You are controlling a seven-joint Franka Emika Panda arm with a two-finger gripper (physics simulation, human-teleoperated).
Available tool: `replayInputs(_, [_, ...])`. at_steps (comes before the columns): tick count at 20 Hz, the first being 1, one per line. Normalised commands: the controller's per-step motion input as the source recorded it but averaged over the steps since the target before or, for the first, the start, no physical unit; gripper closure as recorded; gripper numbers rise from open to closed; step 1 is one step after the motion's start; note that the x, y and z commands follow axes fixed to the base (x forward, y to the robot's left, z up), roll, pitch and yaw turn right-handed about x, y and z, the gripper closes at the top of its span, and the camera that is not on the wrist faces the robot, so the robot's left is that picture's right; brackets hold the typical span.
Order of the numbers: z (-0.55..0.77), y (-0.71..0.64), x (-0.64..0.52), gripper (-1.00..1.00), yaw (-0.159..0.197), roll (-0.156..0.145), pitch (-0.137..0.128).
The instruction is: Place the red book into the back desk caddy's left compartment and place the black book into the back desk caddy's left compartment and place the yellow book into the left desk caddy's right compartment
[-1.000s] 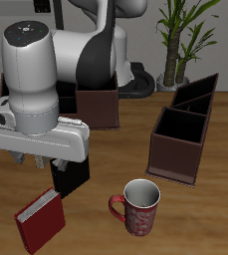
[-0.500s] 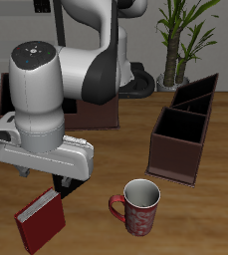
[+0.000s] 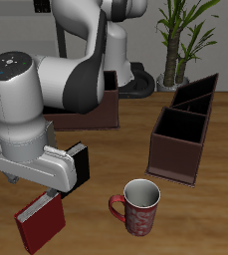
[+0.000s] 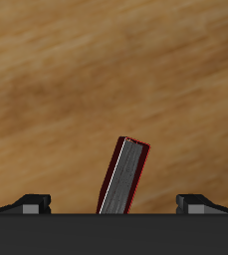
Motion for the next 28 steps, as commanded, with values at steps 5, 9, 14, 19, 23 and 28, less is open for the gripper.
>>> replayInputs(5, [-0.05, -0.16, 0.04, -1.0, -0.049, 0.039, 0.008])
replayInputs(9, [-0.13, -0.3, 0.12, -1.0, -0.027, -0.005, 0.021])
replayInputs(14, [-0.31, -0.05, 0.03, -1.0, -0.024, 0.011, 0.017])
replayInputs(19, [-0.4, 0.06, -0.01, -1.0, -0.03, 0.001, 0.027])
replayInputs(23, [-0.36, 0.13, -0.03, -1.0, -0.023, -0.005, 0.016])
replayInputs(28, [-0.26, 0.1, -0.02, -1.0, 0.013, -0.006, 0.023])
